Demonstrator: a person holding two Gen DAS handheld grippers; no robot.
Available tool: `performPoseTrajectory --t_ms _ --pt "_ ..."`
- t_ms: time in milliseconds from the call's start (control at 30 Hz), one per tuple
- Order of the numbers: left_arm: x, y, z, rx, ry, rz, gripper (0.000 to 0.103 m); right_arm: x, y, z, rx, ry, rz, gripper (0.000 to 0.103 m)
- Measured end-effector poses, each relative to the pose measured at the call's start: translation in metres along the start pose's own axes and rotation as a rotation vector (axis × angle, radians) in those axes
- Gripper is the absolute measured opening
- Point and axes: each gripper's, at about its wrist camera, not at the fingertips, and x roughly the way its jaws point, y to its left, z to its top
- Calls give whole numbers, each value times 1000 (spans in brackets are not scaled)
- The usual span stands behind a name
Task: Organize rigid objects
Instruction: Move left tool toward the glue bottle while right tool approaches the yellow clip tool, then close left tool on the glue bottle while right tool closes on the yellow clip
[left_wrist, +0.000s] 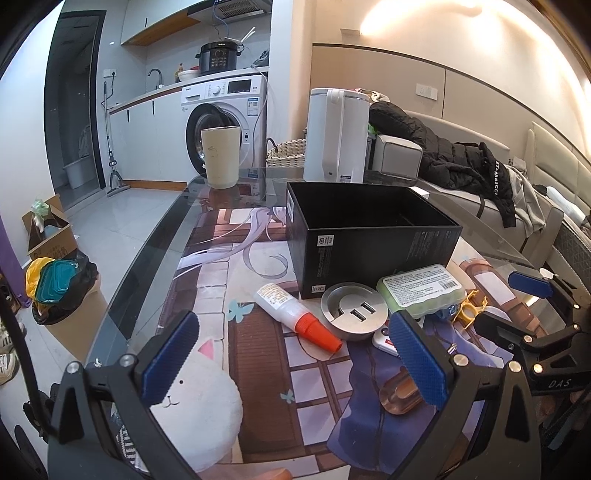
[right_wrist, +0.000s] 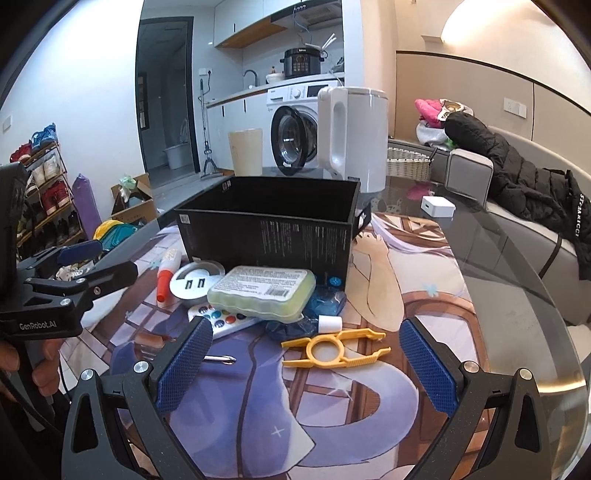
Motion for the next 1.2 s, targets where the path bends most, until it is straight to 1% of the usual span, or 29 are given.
performPoseTrajectory --t_ms 133,267,500,700,833,1067,1200 --pt "3 0 -1 12 17 2 103 8 -5 -1 17 55 16 103" --pt "7 2 0 14 38 2 103 16 -9 -2 17 98 1 103" --pt "15 6 3 22 66 1 103 28 -20 0 32 160 7 103" --pt "22 12 7 45 96 3 103 36 -21 -1 12 199 -18 103" --pt "26 18 8 51 108 19 103 43 -25 -2 3 229 -16 103" --pt "41 31 4 63 170 76 103 51 -26 -1 -9 255 -25 103" --pt "49 29 1 79 214 65 103 55 -25 0 -10 261 -18 103"
